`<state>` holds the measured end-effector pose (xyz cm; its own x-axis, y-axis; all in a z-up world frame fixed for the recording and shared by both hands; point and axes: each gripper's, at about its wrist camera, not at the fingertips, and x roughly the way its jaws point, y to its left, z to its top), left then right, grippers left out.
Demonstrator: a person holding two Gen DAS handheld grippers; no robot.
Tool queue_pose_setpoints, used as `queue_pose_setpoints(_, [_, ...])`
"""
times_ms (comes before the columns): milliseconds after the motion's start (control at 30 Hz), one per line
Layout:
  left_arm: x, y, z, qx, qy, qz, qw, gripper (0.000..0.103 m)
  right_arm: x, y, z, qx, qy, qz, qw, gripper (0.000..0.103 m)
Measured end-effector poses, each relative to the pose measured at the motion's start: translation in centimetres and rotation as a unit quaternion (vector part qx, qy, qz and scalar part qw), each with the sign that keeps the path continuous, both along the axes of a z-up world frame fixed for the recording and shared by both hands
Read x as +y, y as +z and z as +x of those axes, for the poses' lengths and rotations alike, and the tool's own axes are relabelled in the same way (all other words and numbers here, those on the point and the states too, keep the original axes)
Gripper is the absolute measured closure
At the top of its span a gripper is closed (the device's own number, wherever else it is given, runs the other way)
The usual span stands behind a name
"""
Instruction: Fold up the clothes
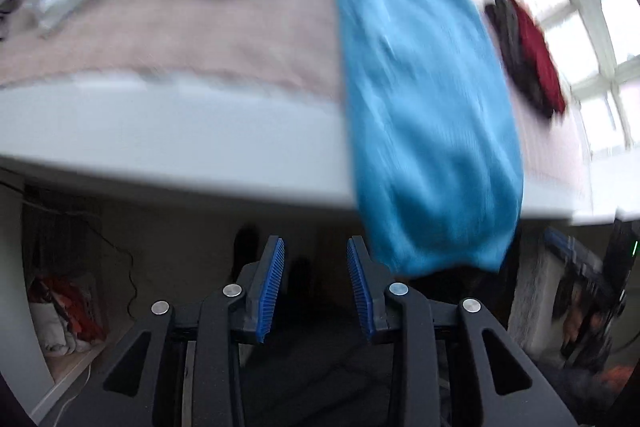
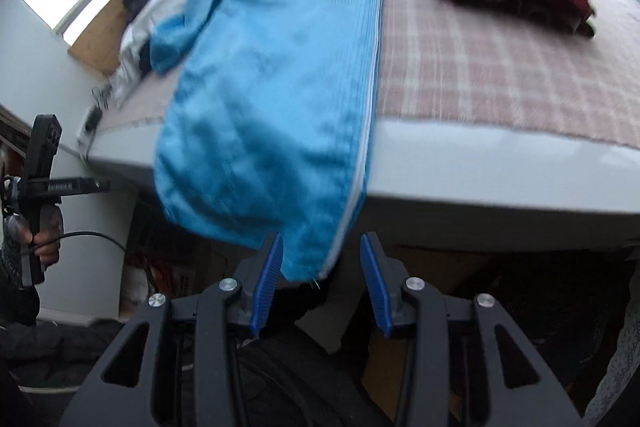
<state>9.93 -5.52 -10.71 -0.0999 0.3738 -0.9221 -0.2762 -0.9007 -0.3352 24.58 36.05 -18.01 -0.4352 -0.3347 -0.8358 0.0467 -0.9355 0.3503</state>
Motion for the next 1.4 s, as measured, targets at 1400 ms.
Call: queue_pose_setpoints(1400, [-11.2, -0.9, -24.8, 0.005, -0.077, 0.099, 0.9921, 0.072, -32.5, -2.1, -35.6, -0.016, 0.176, 0.003, 0.984, 0.09])
